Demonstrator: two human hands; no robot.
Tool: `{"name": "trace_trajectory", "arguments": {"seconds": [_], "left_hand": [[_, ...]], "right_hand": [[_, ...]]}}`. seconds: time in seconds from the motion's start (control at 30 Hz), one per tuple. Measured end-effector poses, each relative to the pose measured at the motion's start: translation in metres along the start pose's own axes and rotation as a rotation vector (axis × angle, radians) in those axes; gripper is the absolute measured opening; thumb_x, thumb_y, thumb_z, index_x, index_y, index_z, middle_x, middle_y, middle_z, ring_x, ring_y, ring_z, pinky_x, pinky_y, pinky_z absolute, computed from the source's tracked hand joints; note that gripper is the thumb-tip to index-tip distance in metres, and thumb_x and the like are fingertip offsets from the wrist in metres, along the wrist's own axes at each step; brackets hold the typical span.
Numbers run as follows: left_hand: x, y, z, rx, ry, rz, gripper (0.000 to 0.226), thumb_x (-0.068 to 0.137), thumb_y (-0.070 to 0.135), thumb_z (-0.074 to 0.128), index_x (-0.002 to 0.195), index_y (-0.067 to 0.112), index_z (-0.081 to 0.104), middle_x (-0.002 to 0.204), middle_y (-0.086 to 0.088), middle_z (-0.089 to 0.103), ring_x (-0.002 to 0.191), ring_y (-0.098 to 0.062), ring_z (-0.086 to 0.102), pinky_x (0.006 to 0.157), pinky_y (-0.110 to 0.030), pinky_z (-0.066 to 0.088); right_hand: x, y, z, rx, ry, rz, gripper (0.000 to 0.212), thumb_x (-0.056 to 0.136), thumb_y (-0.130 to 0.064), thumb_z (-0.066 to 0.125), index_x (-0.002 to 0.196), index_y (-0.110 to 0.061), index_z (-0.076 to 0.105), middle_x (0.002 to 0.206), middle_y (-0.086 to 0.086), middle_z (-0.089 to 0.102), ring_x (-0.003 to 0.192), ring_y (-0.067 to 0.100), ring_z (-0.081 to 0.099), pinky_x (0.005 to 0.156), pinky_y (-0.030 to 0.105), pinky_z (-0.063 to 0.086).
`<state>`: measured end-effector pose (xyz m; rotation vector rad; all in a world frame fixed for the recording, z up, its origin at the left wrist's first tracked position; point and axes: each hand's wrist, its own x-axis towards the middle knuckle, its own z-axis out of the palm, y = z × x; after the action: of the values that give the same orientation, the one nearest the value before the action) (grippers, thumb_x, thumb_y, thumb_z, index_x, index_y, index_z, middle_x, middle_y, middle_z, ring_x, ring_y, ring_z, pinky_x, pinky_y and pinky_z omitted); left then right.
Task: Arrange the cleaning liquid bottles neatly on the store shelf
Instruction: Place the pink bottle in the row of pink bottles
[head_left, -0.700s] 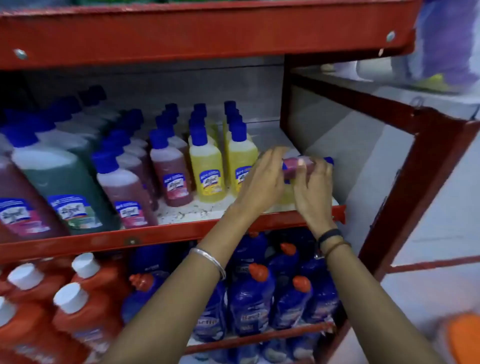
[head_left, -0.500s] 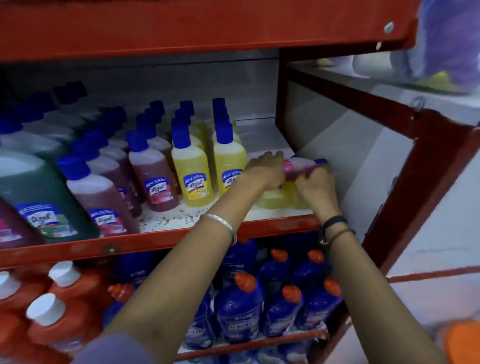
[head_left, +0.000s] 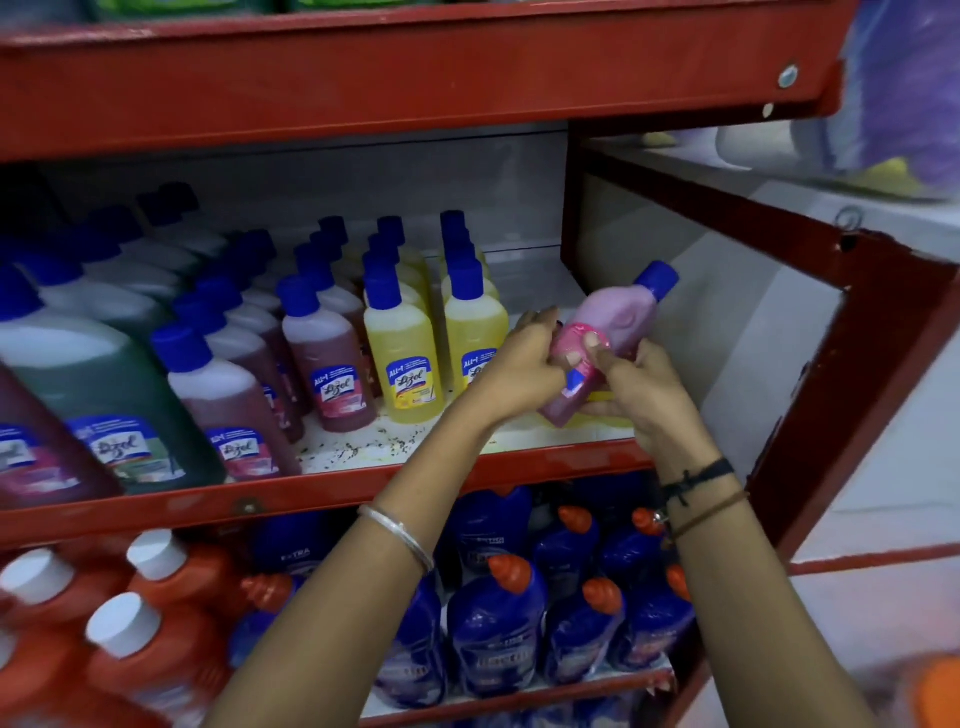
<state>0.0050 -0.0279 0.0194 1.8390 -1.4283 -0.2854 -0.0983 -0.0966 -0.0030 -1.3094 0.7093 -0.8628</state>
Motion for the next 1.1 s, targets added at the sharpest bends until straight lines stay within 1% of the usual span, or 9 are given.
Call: {"name": "trace_trajectory", "arguments": {"seconds": [0.1,0.27,0.33,0.43,0.67,0.73,0.87,0.97,1.1], "left_hand": [[-0.035,-0.009,-0.011,-0.138,0.09,0.055,0.054,0.086,0.005,0.057,0.136,0.01,0.038,0.132,-0.016,0.05,0.12,-0.029,0.051,0.102,-0.046,0.045],[-0.087,-0.038,-0.037,-0.128,0.277,0.087,0.059,0.085,0.017,0.056,0.139,0.015,0.034,0.135,-0.008,0.048,0.125,-0.023,0.048,0.104,-0.047,0.044],[-0.105,-0.05,-0.05,-0.094,0.352,0.101,0.057,0.087,0.017,0.056,0.139,0.014,0.034,0.133,-0.007,0.048,0.123,-0.019,0.048,0.106,-0.036,0.043],[-0.132,-0.066,-0.066,-0.024,0.473,0.114,0.053,0.092,0.014,0.055,0.14,0.009,0.033,0.135,-0.008,0.045,0.123,-0.01,0.043,0.099,0.0,0.029],[-0.157,-0.11,-0.07,0.072,0.685,-0.011,0.055,0.093,-0.001,0.043,0.143,-0.001,0.02,0.144,-0.022,0.031,0.132,-0.015,0.028,0.103,0.005,0.01],[-0.16,-0.115,-0.068,0.087,0.628,-0.033,0.057,0.093,-0.004,0.041,0.144,-0.002,0.016,0.149,-0.022,0.024,0.138,-0.022,0.025,0.108,0.0,0.008],[-0.161,-0.12,-0.06,0.133,0.524,-0.051,0.062,0.092,-0.006,0.04,0.146,0.0,0.01,0.154,-0.02,0.013,0.143,-0.029,0.02,0.117,-0.029,0.023],[-0.159,-0.122,-0.056,0.115,0.538,-0.056,0.064,0.09,-0.005,0.046,0.144,-0.001,0.012,0.147,-0.02,0.017,0.129,-0.036,0.041,0.103,-0.042,0.046],[-0.15,-0.116,-0.059,0.01,0.556,-0.092,0.067,0.087,-0.003,0.052,0.143,0.0,0.015,0.143,-0.018,0.027,0.131,-0.03,0.037,0.11,-0.035,0.037]], "right_hand": [[-0.024,-0.009,0.012,-0.009,-0.086,-0.124,0.013,0.088,-0.009,0.058,0.099,-0.015,0.054,0.096,0.007,0.064,0.065,0.008,0.068,0.047,0.023,0.057],[-0.052,-0.005,0.056,-0.005,-0.232,-0.222,0.027,0.086,-0.002,0.059,0.109,-0.014,0.05,0.098,-0.002,0.062,0.068,0.002,0.069,0.054,0.021,0.057],[-0.059,0.001,0.076,-0.009,-0.294,-0.256,0.031,0.085,0.002,0.059,0.111,-0.013,0.05,0.098,-0.004,0.062,0.071,-0.001,0.069,0.058,0.02,0.058],[-0.065,0.008,0.109,-0.046,-0.379,-0.315,0.038,0.084,0.003,0.061,0.117,-0.013,0.05,0.104,-0.004,0.063,0.082,0.004,0.068,0.071,0.022,0.059],[-0.064,0.033,0.173,-0.243,-0.468,-0.418,0.044,0.083,-0.006,0.064,0.121,-0.022,0.046,0.117,0.004,0.062,0.102,0.024,0.065,0.09,0.037,0.053],[-0.06,0.045,0.177,-0.267,-0.425,-0.411,0.045,0.083,-0.008,0.065,0.122,-0.021,0.047,0.119,0.004,0.061,0.107,0.026,0.063,0.094,0.04,0.052],[-0.06,0.057,0.183,-0.284,-0.304,-0.411,0.046,0.081,-0.013,0.069,0.122,-0.016,0.049,0.112,0.0,0.063,0.099,0.018,0.064,0.079,0.018,0.052],[-0.061,0.062,0.186,-0.414,-0.162,-0.472,0.039,0.083,-0.042,0.06,0.113,-0.017,0.054,0.111,0.003,0.064,0.096,0.019,0.063,0.078,0.031,0.055],[-0.058,0.065,0.182,-0.443,-0.132,-0.477,0.027,0.093,-0.044,0.037,0.108,-0.029,0.054,0.103,0.009,0.066,0.09,0.029,0.066,0.08,0.048,0.055]]}}
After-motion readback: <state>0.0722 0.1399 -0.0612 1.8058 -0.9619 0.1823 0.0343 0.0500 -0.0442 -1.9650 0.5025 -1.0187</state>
